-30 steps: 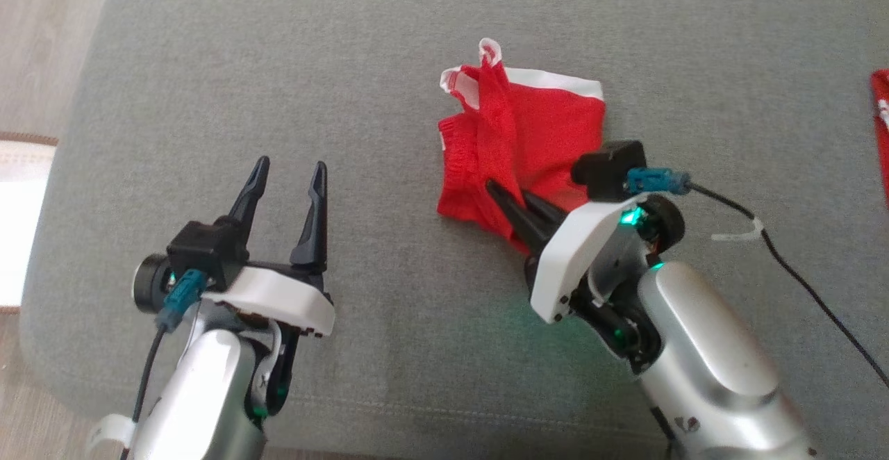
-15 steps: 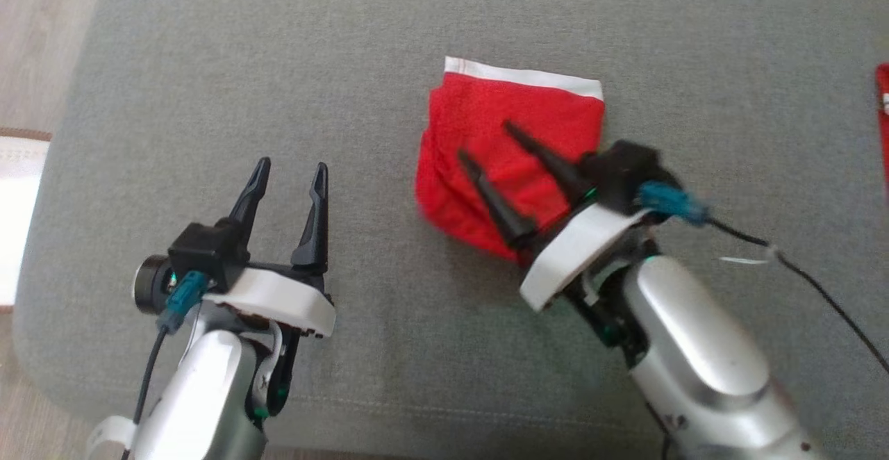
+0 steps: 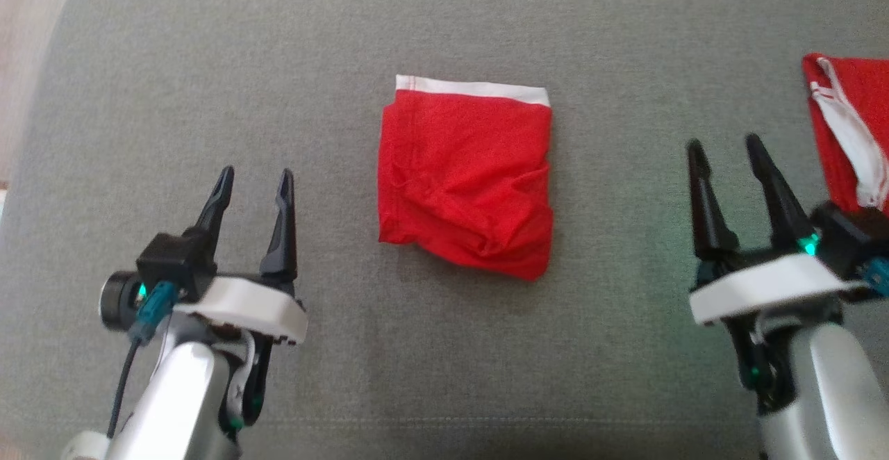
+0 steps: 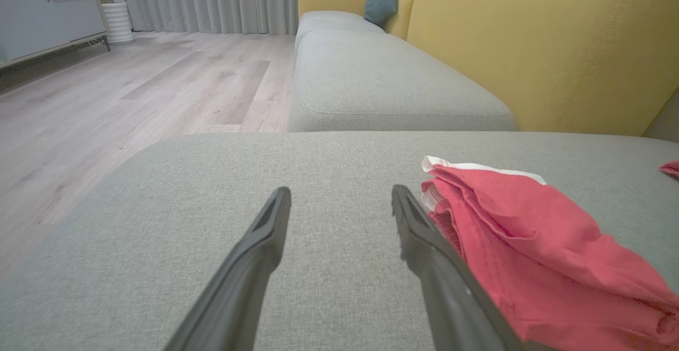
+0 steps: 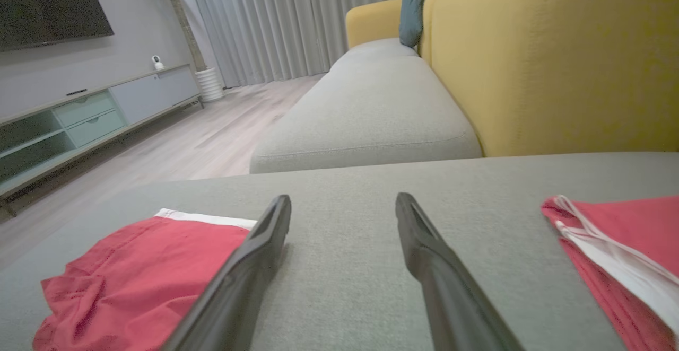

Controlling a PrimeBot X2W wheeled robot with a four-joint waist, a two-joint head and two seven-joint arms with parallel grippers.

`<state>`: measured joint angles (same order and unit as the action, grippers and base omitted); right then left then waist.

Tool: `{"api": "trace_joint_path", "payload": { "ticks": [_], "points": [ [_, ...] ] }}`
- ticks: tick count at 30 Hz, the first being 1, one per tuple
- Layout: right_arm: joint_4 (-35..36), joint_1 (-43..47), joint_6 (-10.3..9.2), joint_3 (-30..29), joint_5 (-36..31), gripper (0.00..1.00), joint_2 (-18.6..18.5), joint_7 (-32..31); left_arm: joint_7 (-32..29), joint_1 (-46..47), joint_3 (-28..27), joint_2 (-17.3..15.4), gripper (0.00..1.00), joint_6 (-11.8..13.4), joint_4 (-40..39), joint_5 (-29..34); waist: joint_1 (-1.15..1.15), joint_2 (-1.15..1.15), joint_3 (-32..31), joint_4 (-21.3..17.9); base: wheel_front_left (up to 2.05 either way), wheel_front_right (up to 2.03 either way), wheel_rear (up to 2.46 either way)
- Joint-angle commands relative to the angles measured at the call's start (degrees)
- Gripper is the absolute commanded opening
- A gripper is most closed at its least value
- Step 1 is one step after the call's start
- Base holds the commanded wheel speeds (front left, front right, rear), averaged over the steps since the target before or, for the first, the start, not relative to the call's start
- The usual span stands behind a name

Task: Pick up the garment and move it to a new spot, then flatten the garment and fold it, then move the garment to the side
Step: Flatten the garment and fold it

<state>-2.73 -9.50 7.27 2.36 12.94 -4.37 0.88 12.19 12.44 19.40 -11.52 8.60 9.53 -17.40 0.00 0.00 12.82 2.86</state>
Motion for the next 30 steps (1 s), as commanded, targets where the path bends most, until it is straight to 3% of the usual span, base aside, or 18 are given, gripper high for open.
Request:
{"api": "trace_joint_path", "payload": {
  "ticks": [1, 19, 30],
  "points": [
    [2.9, -0.1, 0.22, 0.7, -0.4, 1.0, 0.3, -0.3, -0.1, 0.6, -2.7, -1.8, 1.0, 0.3, -2.1, -0.2, 0.0, 0.0, -0.7, -0.7, 0.0, 0.0, 0.0],
    [9.2, 10.9, 0.22, -2.8, -0.9, 1.0, 1.2, -4.1, -3.9, -7.1, -2.7, -4.8, 1.0, 2.5, -6.0, -0.8, 0.0, 0.0, -8.6, -1.9, 0.0, 0.0, 0.0],
    [11.8, 13.8, 0.22, -1.9, -2.3, 1.0, 1.4, -6.1, -4.7, -9.3, -2.8, -5.6, 1.0, 3.9, -7.8, -0.9, 0.0, 0.0, -10.4, -1.4, 0.0, 0.0, 0.0]
  ]
}}
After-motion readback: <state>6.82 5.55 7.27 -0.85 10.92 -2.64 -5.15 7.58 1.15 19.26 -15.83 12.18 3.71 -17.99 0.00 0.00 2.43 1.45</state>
